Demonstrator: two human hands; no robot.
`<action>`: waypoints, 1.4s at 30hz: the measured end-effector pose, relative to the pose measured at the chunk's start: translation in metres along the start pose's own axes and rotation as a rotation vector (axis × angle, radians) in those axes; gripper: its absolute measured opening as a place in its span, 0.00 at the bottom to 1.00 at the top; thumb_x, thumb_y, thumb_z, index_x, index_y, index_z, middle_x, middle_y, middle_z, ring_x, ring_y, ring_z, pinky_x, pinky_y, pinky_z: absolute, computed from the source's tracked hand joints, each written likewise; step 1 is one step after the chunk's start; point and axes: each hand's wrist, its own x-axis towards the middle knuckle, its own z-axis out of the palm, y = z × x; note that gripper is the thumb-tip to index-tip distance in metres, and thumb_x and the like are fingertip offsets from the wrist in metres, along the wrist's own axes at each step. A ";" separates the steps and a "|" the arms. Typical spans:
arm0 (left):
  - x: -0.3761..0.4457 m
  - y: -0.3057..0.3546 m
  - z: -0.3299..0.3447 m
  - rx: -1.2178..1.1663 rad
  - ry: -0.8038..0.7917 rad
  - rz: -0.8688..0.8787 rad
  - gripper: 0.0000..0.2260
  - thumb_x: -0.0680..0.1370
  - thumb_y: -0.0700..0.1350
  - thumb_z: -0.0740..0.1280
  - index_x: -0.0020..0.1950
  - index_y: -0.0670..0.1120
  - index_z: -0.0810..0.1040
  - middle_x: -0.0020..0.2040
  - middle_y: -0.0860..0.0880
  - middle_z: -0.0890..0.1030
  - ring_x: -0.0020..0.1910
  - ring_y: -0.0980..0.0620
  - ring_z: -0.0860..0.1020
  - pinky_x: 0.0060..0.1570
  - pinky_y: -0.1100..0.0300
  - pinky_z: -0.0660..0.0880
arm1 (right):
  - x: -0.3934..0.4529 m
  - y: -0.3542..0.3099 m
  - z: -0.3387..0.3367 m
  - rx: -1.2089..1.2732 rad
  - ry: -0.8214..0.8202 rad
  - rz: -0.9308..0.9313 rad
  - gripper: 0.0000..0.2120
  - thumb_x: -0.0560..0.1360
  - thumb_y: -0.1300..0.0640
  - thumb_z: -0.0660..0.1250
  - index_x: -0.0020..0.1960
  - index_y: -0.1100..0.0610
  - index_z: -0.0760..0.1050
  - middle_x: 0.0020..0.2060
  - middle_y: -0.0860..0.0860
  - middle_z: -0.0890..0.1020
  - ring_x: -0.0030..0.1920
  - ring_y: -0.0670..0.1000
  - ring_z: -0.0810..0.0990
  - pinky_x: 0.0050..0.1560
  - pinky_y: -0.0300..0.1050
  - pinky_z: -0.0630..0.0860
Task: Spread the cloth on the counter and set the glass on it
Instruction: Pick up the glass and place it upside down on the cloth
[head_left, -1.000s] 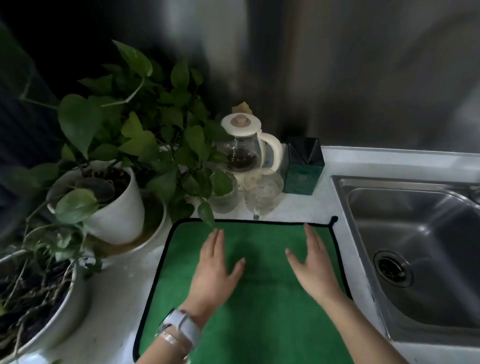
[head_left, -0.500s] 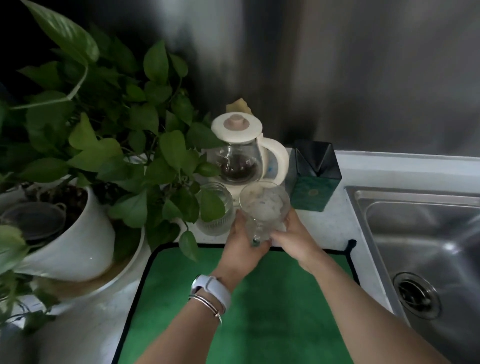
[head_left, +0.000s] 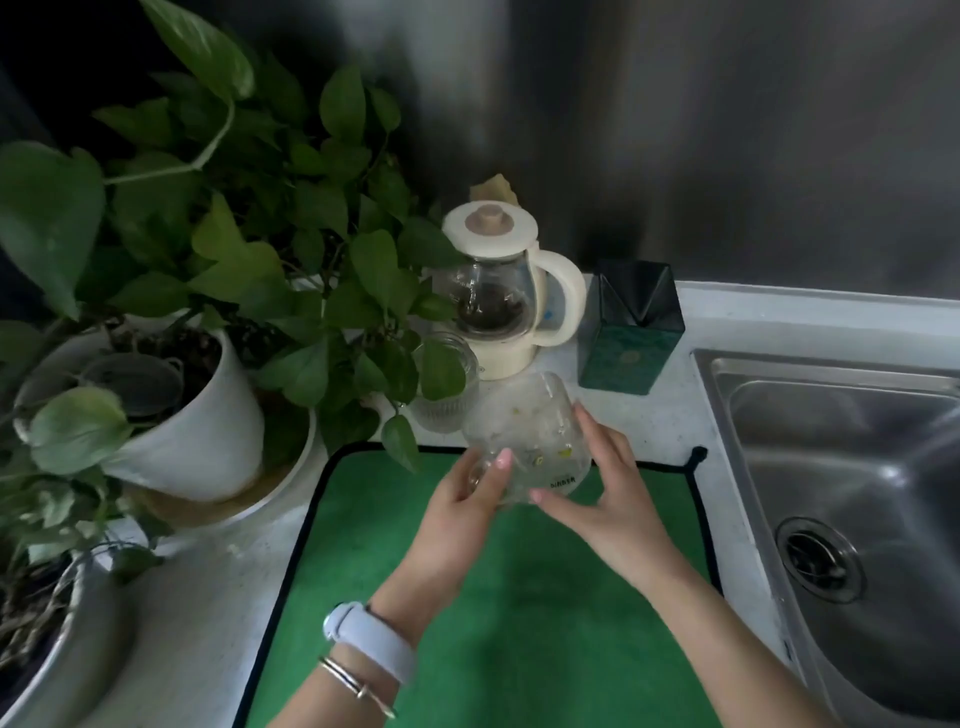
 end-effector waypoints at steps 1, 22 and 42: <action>-0.009 -0.003 -0.003 -0.078 -0.016 -0.085 0.27 0.70 0.60 0.63 0.62 0.45 0.73 0.59 0.48 0.80 0.56 0.56 0.78 0.59 0.64 0.74 | -0.011 -0.002 0.001 -0.017 -0.006 -0.028 0.44 0.66 0.50 0.74 0.70 0.33 0.49 0.63 0.35 0.59 0.57 0.24 0.60 0.62 0.33 0.58; -0.097 -0.042 -0.004 -1.061 -0.050 -0.758 0.27 0.75 0.51 0.63 0.43 0.22 0.75 0.35 0.27 0.81 0.29 0.39 0.83 0.35 0.53 0.78 | -0.063 -0.056 0.041 -0.756 -0.143 0.082 0.42 0.65 0.43 0.71 0.73 0.55 0.58 0.70 0.50 0.66 0.67 0.56 0.67 0.65 0.55 0.64; -0.112 -0.045 -0.024 -0.513 0.094 -0.613 0.12 0.78 0.44 0.59 0.52 0.34 0.69 0.48 0.35 0.79 0.45 0.42 0.78 0.48 0.53 0.78 | -0.083 -0.028 0.051 -0.518 -0.095 0.088 0.43 0.70 0.41 0.67 0.76 0.49 0.46 0.77 0.47 0.45 0.76 0.56 0.46 0.74 0.57 0.51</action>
